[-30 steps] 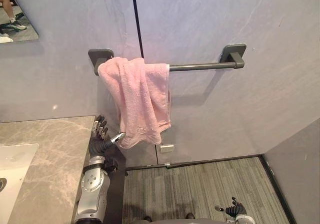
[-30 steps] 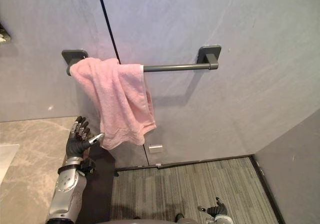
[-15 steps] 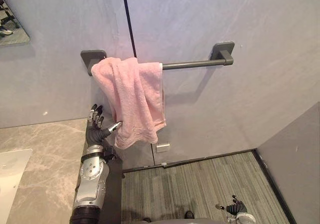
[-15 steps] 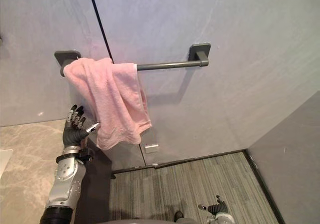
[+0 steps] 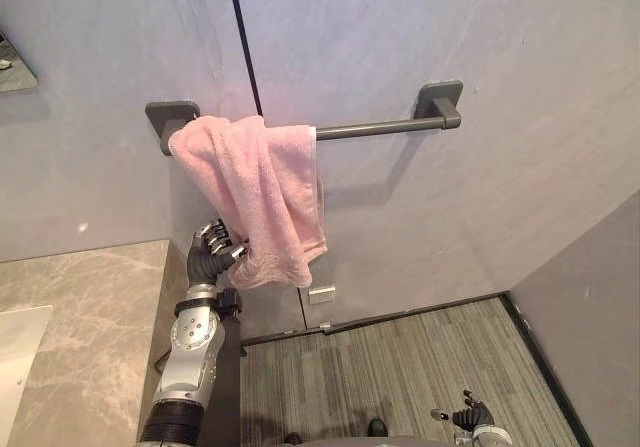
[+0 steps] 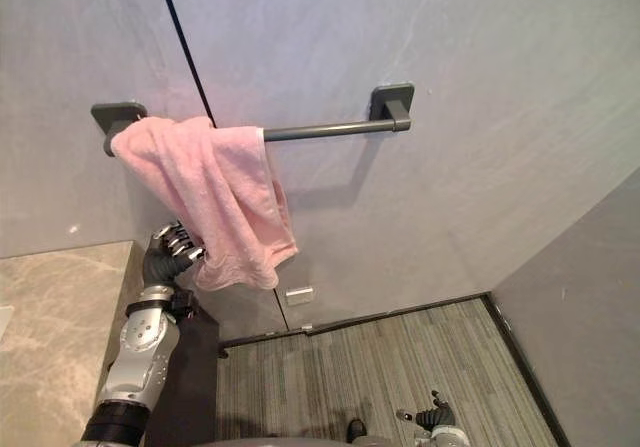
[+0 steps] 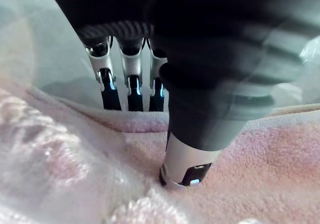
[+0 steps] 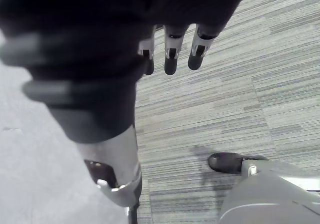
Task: Organize washtable
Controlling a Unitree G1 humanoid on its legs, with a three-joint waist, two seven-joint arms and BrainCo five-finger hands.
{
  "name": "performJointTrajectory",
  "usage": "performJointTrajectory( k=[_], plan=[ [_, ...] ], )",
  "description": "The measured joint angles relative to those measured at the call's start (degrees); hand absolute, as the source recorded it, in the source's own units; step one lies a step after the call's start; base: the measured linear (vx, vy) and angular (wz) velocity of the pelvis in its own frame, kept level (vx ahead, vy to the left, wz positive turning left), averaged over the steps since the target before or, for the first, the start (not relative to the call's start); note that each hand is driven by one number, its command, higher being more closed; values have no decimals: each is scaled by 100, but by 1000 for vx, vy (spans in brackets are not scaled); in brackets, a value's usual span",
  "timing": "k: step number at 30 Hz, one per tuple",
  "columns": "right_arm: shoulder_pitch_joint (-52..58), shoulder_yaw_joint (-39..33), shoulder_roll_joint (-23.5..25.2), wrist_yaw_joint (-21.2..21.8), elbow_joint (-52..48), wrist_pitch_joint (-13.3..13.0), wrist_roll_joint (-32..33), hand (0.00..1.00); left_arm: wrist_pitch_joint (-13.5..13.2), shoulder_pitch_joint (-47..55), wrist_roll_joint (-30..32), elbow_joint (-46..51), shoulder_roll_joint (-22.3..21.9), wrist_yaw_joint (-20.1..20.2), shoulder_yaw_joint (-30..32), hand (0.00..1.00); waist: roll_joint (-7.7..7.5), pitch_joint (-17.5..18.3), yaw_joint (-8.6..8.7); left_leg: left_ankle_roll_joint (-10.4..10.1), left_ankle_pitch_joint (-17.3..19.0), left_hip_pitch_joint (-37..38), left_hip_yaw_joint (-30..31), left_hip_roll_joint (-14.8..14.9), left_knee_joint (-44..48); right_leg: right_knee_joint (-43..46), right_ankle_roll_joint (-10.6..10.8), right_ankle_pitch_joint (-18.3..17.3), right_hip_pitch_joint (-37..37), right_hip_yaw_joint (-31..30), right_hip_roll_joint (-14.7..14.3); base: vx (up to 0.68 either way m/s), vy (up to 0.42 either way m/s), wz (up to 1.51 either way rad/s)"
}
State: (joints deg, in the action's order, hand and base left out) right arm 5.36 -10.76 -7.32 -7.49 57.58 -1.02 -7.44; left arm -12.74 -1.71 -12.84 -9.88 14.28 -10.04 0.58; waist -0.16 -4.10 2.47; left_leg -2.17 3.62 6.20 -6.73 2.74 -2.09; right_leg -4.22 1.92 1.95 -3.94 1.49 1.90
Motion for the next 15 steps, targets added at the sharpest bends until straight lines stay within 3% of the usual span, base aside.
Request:
performJointTrajectory(
  k=[7,15],
  plan=[
    [7,14,0,6,-90,-18,8,0,-1,-4,-1,-52,1,2,-19,100,2,1,13,1,0,14,1,-2,6,1,-11,25,-4,-6,4,-41,-16,-2],
    [189,427,-77,4,-2260,-202,272,0,-5,30,-6,16,3,3,155,100,-2,0,31,15,-21,9,-89,-7,3,-12,4,107,94,-117,4,-70,-16,-8]
  ],
)
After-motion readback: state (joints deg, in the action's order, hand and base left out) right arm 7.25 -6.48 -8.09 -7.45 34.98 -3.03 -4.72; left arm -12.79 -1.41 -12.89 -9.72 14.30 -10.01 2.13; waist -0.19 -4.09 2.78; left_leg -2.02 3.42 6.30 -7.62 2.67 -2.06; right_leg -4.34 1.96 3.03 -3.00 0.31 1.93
